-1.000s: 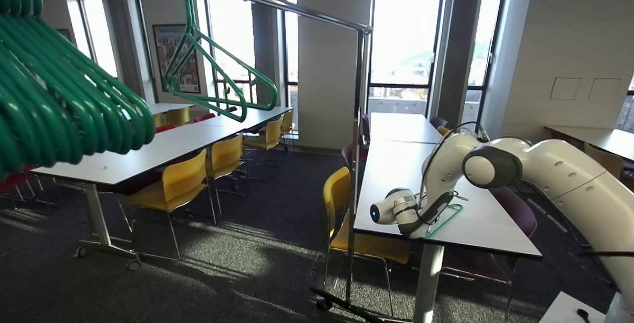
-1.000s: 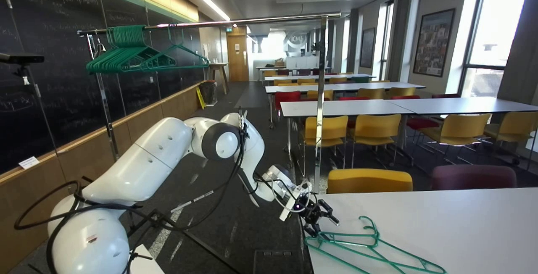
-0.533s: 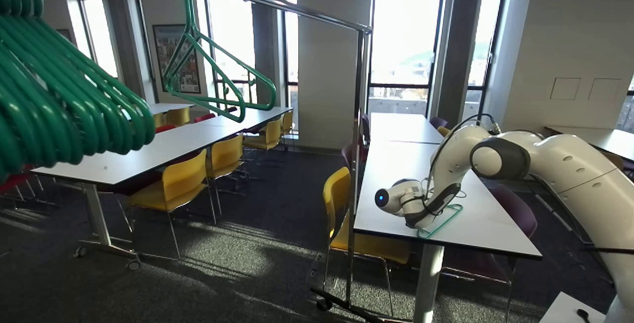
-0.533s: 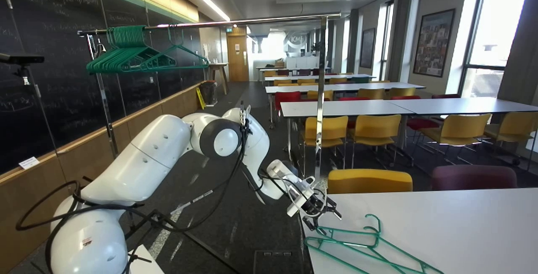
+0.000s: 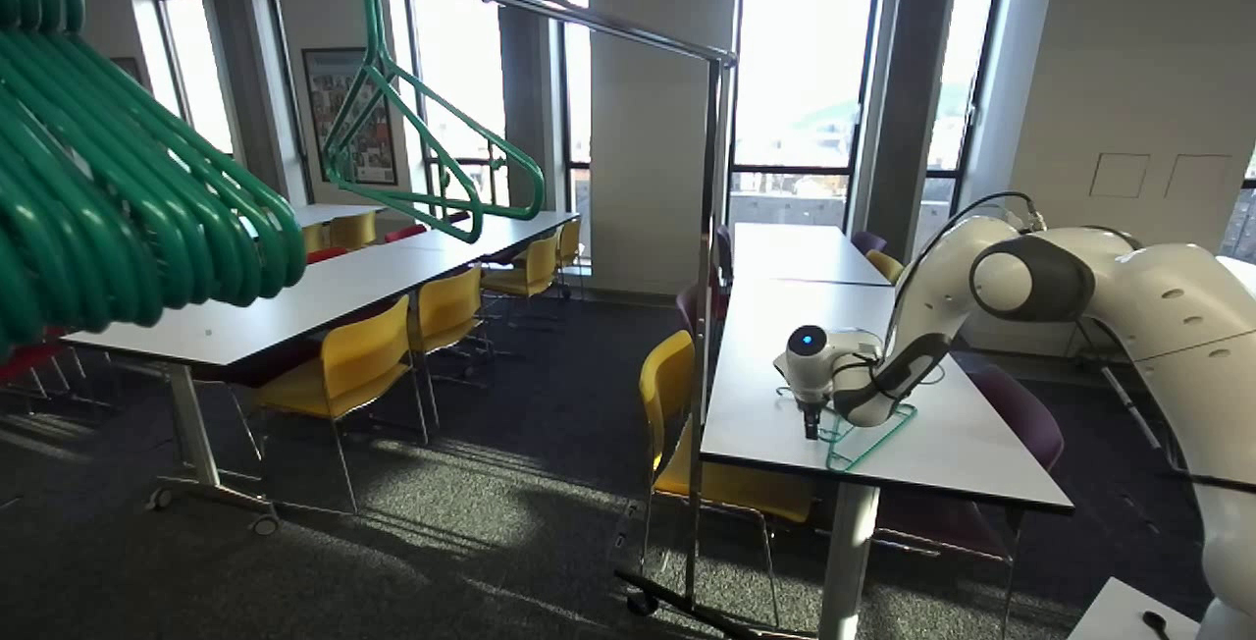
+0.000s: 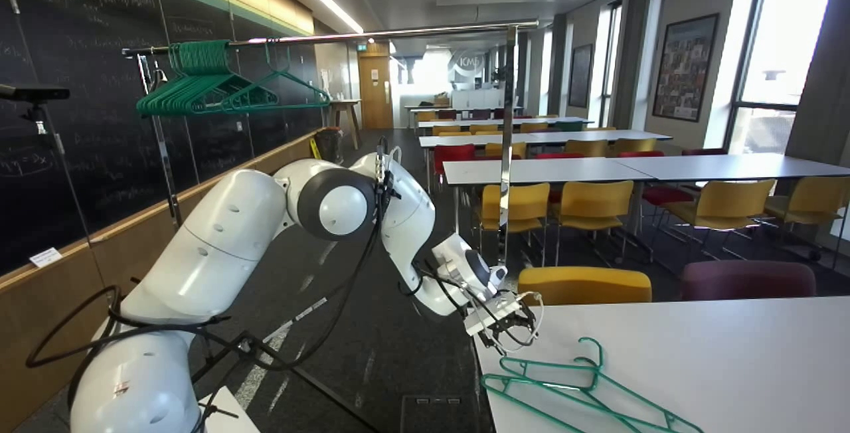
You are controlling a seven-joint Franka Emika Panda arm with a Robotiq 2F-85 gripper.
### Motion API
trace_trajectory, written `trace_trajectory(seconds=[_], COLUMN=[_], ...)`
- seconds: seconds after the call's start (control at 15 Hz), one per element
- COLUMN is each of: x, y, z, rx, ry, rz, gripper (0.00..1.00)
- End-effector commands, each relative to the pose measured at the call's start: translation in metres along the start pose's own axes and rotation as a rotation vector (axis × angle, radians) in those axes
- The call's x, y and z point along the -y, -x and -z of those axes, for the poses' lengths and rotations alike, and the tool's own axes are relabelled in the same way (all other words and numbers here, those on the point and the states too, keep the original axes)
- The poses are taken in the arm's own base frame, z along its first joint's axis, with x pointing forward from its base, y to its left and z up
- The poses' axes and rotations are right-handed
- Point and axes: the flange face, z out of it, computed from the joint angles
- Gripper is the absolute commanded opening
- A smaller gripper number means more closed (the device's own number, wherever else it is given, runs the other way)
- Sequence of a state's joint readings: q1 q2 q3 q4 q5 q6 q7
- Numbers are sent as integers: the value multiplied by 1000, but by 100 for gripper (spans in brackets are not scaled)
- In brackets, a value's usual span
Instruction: Remove the coat hanger from the rack
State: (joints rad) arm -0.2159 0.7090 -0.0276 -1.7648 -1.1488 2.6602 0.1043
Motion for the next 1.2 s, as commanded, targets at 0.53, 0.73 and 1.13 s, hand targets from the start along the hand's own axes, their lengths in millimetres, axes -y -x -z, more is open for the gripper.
trace_trajectory(seconds=[0.53,0.73,1.13], x=[76,83,92], y=[8,18,51], z=[77,126,211], rx=[-138,-24,143], ry=[-583,-665,-587], rz=[261,269,332], gripper=[100,100,100])
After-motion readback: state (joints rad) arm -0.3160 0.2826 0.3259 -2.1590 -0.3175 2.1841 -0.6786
